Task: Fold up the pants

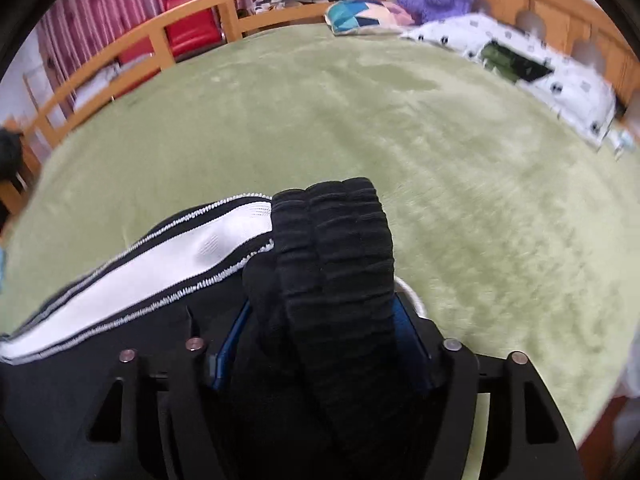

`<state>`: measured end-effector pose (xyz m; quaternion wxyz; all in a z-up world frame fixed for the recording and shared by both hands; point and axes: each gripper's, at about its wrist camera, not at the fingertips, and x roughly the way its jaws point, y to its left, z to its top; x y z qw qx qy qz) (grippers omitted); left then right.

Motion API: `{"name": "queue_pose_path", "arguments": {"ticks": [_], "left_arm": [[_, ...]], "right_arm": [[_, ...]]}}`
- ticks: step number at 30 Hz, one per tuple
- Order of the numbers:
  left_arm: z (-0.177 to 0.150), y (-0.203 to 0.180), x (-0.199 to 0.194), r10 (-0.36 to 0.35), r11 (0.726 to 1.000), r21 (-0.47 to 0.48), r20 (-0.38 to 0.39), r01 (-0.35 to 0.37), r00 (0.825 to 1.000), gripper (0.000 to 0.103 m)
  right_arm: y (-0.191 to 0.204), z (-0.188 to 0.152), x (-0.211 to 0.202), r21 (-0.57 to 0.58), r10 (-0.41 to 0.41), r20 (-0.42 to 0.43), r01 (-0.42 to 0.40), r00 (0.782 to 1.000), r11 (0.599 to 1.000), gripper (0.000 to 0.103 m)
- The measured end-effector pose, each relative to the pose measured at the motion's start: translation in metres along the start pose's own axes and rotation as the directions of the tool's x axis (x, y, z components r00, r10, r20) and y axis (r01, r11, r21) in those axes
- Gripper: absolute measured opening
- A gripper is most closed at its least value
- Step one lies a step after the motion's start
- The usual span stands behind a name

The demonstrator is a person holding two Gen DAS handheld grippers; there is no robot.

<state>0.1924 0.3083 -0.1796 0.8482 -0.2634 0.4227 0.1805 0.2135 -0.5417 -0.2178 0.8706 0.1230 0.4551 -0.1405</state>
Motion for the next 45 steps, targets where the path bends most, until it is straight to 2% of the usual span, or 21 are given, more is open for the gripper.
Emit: {"name": "queue_pose_path", "arguments": {"ticks": [2,7,8,9,10,11,13,17,18,20,21,23,25,26,27,28,31,35,37,41,45], "left_arm": [[0.018,0.002,0.019,0.023,1.0,0.018,-0.001,-0.023,1.0,0.056],[0.037,-0.004,0.054,0.075,0.995,0.071,0.001,-0.075,0.997,0.054],[0.037,-0.007,0.059,0.096,0.991,0.098,-0.002,-0.095,0.995,0.051],[0.036,-0.009,0.062,0.112,0.985,0.128,0.003,-0.111,0.994,0.03],[0.035,-0.011,0.061,0.133,0.977,0.163,0.019,-0.134,0.991,0.015],[0.033,-0.01,0.059,0.124,0.973,0.196,0.021,-0.126,0.992,0.002],[0.035,0.001,0.048,0.082,0.984,0.158,0.033,-0.086,0.996,0.002],[0.047,0.031,0.011,0.121,0.988,0.081,0.154,-0.134,0.981,0.002],[0.05,0.037,0.008,0.099,0.992,0.061,0.149,-0.109,0.984,0.002],[0.054,0.046,0.008,-0.046,0.999,0.022,0.079,0.044,0.996,0.002],[0.053,0.046,0.008,-0.105,0.994,0.021,0.048,0.104,0.993,0.002],[0.044,0.034,0.005,-0.14,0.988,0.069,0.015,0.138,0.99,0.002],[0.033,0.025,0.0,-0.127,0.985,0.118,-0.004,0.126,0.992,0.013],[0.027,0.024,-0.004,-0.133,0.983,0.128,-0.01,0.133,0.991,0.032],[0.022,0.025,-0.008,-0.137,0.982,0.125,-0.015,0.138,0.99,0.059],[0.012,0.03,-0.014,-0.149,0.983,0.11,-0.017,0.15,0.989,0.067],[-0.015,0.036,-0.027,-0.196,0.976,0.081,-0.057,0.2,0.979,0.068],[-0.074,0.048,-0.055,-0.308,0.95,0.031,-0.064,0.31,0.949,0.067],[-0.099,0.055,-0.063,-0.337,0.941,-0.005,-0.074,0.337,0.939,0.067],[-0.135,0.094,-0.075,-0.359,0.924,-0.148,-0.022,0.352,0.933,0.067],[-0.142,0.116,-0.065,-0.335,0.92,-0.218,-0.011,0.325,0.942,0.067]], "right_arm": [[-0.003,-0.006,-0.017,0.022,-0.03,0.002,0.03,1.0,0.999,0.069],[0.002,-0.033,-0.057,0.055,-0.075,0.015,0.074,0.997,0.996,0.069],[0.006,-0.037,-0.063,0.053,-0.08,0.019,0.079,0.997,0.995,0.069],[0.01,-0.042,-0.068,0.051,-0.084,0.022,0.083,0.996,0.995,0.069],[0.015,-0.048,-0.072,0.047,-0.097,0.024,0.096,0.995,0.994,0.069],[0.02,-0.05,-0.073,0.045,-0.106,0.023,0.105,0.994,0.993,0.069],[0.028,-0.054,-0.073,0.05,-0.107,0.023,0.106,0.994,0.993,0.069],[0.04,-0.056,-0.073,0.073,-0.08,0.028,0.078,0.996,0.994,0.069],[0.043,-0.057,-0.074,0.076,-0.074,0.029,0.071,0.997,0.995,0.069],[0.052,-0.058,-0.074,0.075,-0.053,0.029,0.051,0.998,0.996,0.069],[0.057,-0.059,-0.074,0.068,-0.041,0.027,0.039,0.999,0.997,0.069],[0.067,-0.059,-0.076,0.053,-0.044,0.032,0.042,0.999,0.998,0.07],[0.07,-0.061,-0.078,0.056,-0.038,0.038,0.036,0.999,0.998,0.07],[0.071,-0.062,-0.08,0.061,-0.03,0.039,0.027,0.999,0.998,0.07],[0.071,-0.063,-0.083,0.064,-0.022,0.042,0.019,0.999,0.998,0.07],[0.071,-0.065,-0.087,0.065,-0.018,0.049,0.015,0.999,0.998,0.07],[0.067,-0.072,-0.099,0.078,0.01,0.065,-0.016,0.998,0.997,0.07],[0.066,-0.084,-0.111,0.092,0.029,0.068,-0.035,0.997,0.995,0.07],[0.068,-0.092,-0.114,0.093,0.043,0.065,-0.049,0.997,0.994,0.07],[0.072,-0.103,-0.113,0.104,0.068,0.044,-0.073,0.997,0.992,0.07],[0.078,-0.109,-0.114,0.113,0.099,0.038,-0.103,0.994,0.988,0.07]]}}
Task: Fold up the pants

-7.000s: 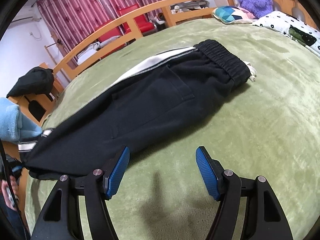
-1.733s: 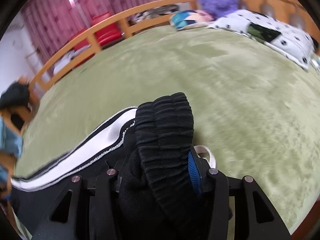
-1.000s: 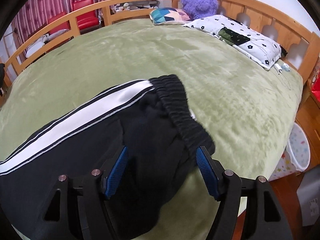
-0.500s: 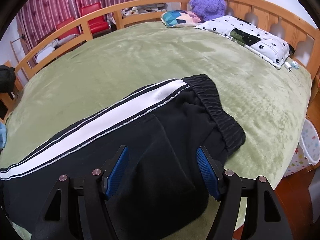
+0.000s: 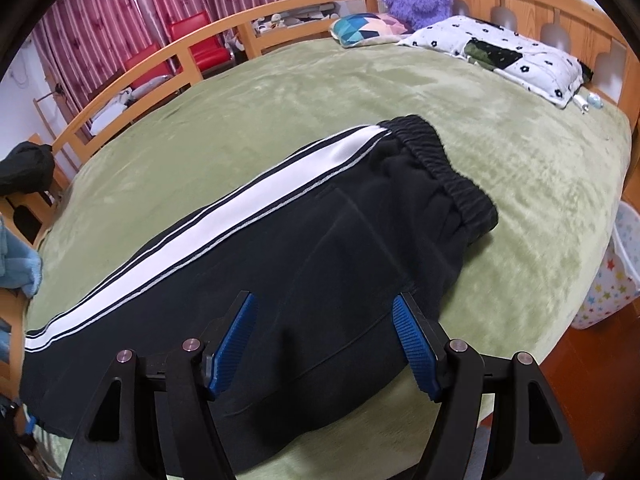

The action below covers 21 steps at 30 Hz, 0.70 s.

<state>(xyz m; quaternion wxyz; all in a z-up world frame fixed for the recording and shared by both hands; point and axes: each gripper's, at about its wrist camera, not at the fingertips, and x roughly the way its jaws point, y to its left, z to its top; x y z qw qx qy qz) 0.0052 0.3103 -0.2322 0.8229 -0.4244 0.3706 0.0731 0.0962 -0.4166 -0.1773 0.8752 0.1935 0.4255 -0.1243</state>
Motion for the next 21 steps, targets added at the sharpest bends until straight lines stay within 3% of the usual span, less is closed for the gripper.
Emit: {"name": "queue_pose_path", "arguments": {"ticks": [6,8,10,12,17,21], "left_arm": [[0.012,0.007,0.024,0.055,0.997,-0.051,-0.005,-0.055,0.998,0.067],[0.013,0.006,0.026,0.045,0.997,-0.063,0.017,-0.043,0.999,0.066],[0.018,0.005,0.026,0.027,0.996,-0.081,0.018,-0.026,0.999,0.053],[0.021,0.006,0.026,0.006,0.994,-0.113,0.003,-0.006,1.0,0.008],[0.01,0.014,-0.005,-0.003,0.996,-0.092,0.024,0.006,1.0,0.008],[-0.006,0.032,-0.005,0.022,0.99,-0.14,-0.004,-0.022,1.0,0.008]], "right_arm": [[0.014,-0.008,-0.013,-0.019,0.012,0.004,-0.012,1.0,1.0,0.07],[0.016,-0.011,-0.018,-0.021,0.009,0.006,-0.009,1.0,1.0,0.07],[0.017,-0.013,-0.021,-0.018,0.013,0.004,-0.013,1.0,1.0,0.07],[0.018,-0.015,-0.023,-0.014,0.014,0.002,-0.014,1.0,1.0,0.07],[0.018,-0.017,-0.03,-0.024,0.018,0.022,-0.017,1.0,1.0,0.07],[0.008,-0.018,-0.033,-0.027,0.008,0.034,-0.007,0.999,1.0,0.07]]}}
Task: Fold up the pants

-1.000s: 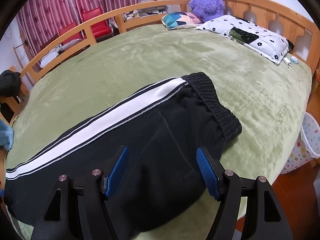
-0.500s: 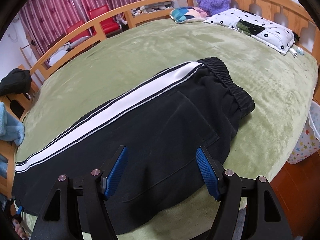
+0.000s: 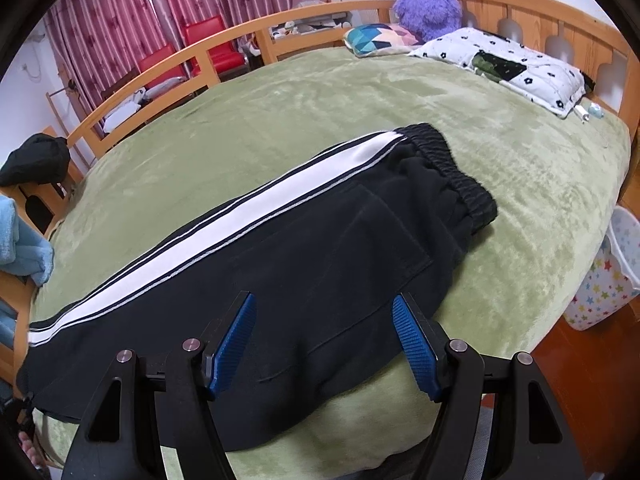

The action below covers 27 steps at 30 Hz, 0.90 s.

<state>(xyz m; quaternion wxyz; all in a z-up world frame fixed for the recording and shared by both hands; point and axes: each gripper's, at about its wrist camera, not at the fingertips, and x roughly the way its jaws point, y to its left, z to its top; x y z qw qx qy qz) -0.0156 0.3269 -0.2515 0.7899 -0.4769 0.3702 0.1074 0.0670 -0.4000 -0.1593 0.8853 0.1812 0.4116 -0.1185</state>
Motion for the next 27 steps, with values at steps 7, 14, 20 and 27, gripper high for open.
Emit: {"name": "queue_pose_path", "arguments": {"ticks": [7,14,20,27], "left_arm": [[-0.014,-0.005,0.002,0.007,1.0,-0.021,-0.04,-0.008,0.999,0.04],[-0.037,-0.032,0.006,0.091,0.992,0.089,-0.052,-0.086,0.995,0.061],[-0.039,-0.035,0.008,0.13,0.99,0.051,-0.027,-0.129,0.991,0.061],[-0.045,-0.039,0.009,0.179,0.984,0.016,0.013,-0.18,0.984,0.061]], "right_arm": [[-0.044,-0.005,0.001,0.072,0.058,-0.04,-0.055,0.998,0.996,0.074],[-0.097,-0.004,0.019,0.217,0.117,-0.01,-0.112,0.993,0.97,0.078],[-0.13,0.02,0.067,0.372,0.249,0.05,-0.25,0.967,0.894,0.082],[-0.139,0.047,0.146,0.561,0.372,0.053,-0.336,0.927,0.757,0.078]]}}
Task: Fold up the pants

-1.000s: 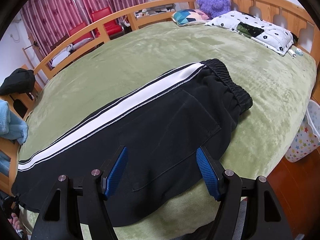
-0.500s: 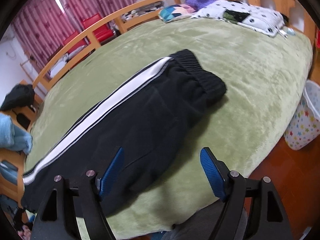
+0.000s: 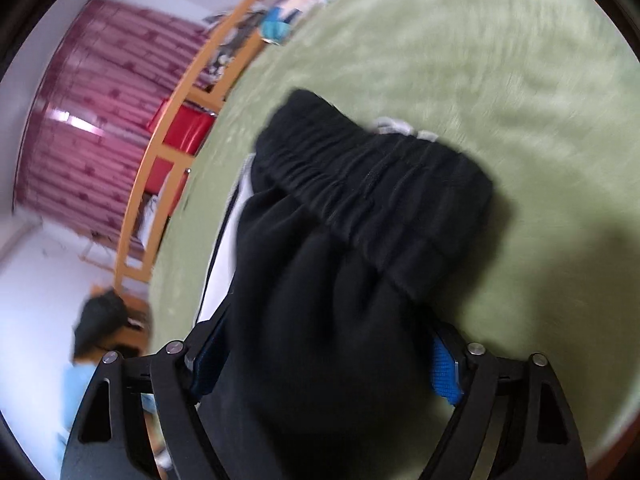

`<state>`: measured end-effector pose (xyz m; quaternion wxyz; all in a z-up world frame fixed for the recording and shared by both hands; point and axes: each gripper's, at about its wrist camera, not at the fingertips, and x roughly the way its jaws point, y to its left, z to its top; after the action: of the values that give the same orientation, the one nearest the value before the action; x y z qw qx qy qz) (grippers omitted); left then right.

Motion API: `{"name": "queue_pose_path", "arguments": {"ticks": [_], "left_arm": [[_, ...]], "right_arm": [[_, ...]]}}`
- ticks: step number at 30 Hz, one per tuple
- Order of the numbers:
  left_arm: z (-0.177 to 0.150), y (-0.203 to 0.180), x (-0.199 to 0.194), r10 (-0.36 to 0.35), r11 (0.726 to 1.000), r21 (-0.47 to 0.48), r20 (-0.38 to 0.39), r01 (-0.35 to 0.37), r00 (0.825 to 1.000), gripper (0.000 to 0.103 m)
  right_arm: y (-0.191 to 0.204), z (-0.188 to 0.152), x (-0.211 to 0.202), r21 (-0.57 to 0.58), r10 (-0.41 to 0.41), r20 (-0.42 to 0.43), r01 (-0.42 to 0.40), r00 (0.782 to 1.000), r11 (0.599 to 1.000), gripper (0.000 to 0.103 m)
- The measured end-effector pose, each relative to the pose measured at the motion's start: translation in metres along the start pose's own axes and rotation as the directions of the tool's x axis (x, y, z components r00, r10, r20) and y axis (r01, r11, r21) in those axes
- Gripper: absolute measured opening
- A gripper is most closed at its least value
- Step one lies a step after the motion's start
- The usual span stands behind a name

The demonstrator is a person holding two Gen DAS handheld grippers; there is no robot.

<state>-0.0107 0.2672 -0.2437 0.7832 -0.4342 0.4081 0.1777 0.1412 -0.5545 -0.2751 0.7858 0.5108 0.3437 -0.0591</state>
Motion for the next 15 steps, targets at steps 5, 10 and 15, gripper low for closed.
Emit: {"name": "queue_pose_path", "arguments": {"ticks": [5,10,15], "left_arm": [[0.003,-0.006,0.007,0.022,1.0,-0.004,0.041,-0.021,0.999,0.061],[0.001,-0.013,0.009,-0.052,0.998,-0.027,0.035,0.053,0.998,0.061],[-0.007,-0.027,0.02,-0.091,0.996,0.008,-0.036,0.092,0.995,0.062]], "right_arm": [[0.048,0.032,-0.006,-0.201,0.029,0.031,-0.022,0.999,0.979,0.018],[0.053,0.086,-0.032,-0.266,0.016,0.095,0.01,0.995,0.964,0.017],[0.005,0.113,-0.036,-0.183,-0.161,0.102,0.178,0.982,0.967,0.025]]}}
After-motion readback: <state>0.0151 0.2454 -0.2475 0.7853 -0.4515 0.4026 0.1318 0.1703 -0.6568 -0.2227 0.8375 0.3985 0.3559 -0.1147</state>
